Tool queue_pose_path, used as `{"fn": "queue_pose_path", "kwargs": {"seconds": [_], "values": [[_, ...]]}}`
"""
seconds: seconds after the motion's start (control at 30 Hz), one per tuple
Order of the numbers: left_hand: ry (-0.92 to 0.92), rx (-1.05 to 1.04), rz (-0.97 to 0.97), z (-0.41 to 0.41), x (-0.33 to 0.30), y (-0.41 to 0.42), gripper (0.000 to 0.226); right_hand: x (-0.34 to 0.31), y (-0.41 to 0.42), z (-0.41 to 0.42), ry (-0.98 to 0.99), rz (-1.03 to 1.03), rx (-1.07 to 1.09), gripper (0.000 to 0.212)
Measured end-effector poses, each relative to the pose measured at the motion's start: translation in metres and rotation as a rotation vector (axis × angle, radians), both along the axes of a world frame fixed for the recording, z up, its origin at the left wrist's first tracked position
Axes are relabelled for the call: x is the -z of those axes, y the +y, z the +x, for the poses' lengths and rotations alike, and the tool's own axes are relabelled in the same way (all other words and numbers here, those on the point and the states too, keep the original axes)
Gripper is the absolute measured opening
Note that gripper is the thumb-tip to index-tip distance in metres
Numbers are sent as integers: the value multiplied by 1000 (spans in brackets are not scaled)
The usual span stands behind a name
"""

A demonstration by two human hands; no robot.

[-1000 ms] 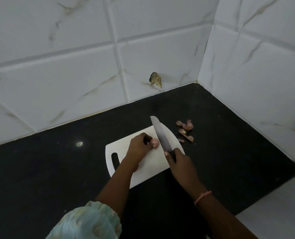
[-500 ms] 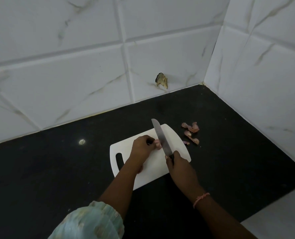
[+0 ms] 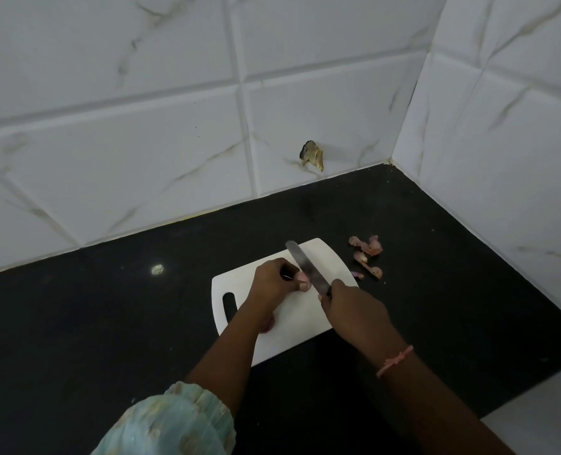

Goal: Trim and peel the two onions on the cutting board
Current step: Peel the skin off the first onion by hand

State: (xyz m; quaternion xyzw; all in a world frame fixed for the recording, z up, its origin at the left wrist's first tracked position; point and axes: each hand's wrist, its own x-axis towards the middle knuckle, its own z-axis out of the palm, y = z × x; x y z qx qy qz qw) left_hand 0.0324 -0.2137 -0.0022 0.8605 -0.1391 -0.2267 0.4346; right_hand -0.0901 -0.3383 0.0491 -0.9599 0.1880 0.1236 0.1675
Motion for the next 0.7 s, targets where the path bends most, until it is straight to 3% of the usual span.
{"fn": "queue_pose_path", "kwargs": {"seconds": [0.4,0.7], "values": [[-22,-3,1,-7,-2,2,35,-23,-3,10,119,-8,-26,29],[-12,-8,-5,-1,-1,3,35,-17,2,-2,86,-96,-55,28]]}}
